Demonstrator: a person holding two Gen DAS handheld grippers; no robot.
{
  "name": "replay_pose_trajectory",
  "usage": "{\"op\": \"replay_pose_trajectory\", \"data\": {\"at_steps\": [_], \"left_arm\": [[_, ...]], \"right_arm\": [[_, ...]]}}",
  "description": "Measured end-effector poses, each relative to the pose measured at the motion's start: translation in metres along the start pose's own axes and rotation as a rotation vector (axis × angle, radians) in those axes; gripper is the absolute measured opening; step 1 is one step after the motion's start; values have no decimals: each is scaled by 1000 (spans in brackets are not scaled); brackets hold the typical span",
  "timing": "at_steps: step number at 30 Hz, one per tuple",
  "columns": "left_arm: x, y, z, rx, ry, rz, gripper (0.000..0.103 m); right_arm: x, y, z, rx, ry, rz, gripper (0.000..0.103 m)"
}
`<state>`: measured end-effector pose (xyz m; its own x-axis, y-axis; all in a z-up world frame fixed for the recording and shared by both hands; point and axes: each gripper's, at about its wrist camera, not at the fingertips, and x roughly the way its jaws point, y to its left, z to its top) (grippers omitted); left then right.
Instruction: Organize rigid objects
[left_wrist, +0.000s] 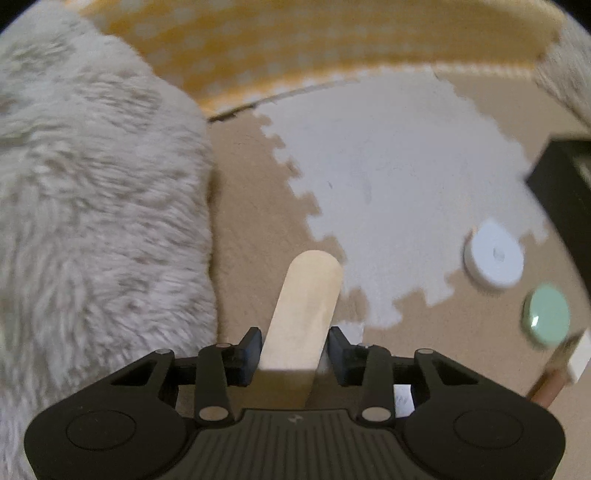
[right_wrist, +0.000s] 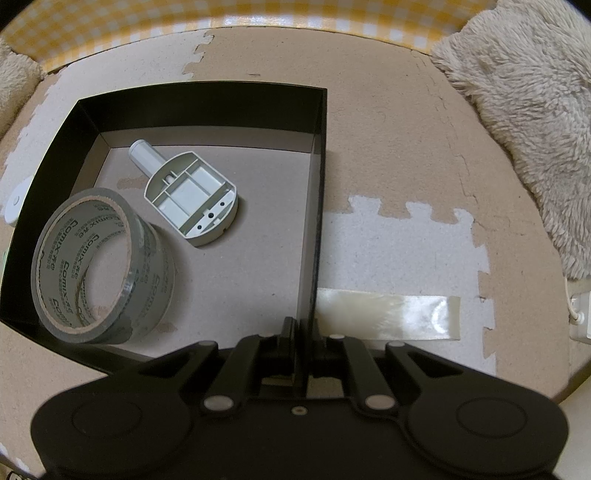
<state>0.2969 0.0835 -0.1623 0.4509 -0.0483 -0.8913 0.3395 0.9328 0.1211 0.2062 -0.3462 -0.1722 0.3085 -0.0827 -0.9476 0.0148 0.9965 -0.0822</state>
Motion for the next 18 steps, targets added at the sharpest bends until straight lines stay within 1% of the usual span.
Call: {"op": "replay_pose_trajectory", "data": {"at_steps": [3, 5, 8, 11, 12, 13, 16, 18], "left_arm": [[-11, 8, 6, -113, -45, -43, 38], [-17, 7, 10, -160, -63, -74, 38], [-19, 1, 14, -215, -69, -131, 38], [-17, -3, 18, -297, -68, -190, 38], [-16, -5, 19, -315, -72, -194, 38], [-13, -9, 20, -308, -76, -177, 37], [-1, -26, 21, -194, -54, -89, 36], [8, -30, 18, -156, -26, -64, 36]], "right_arm": [[0, 0, 0, 0, 0, 0, 8], [0, 0, 0, 0, 0, 0, 8], [0, 0, 0, 0, 0, 0, 8], [0, 0, 0, 0, 0, 0, 8], [0, 0, 0, -1, 0, -1, 8], [0, 1, 0, -1, 1, -2, 8], [0, 1, 0, -2, 1, -3, 9], [0, 1, 0, -2, 1, -3, 9]]}}
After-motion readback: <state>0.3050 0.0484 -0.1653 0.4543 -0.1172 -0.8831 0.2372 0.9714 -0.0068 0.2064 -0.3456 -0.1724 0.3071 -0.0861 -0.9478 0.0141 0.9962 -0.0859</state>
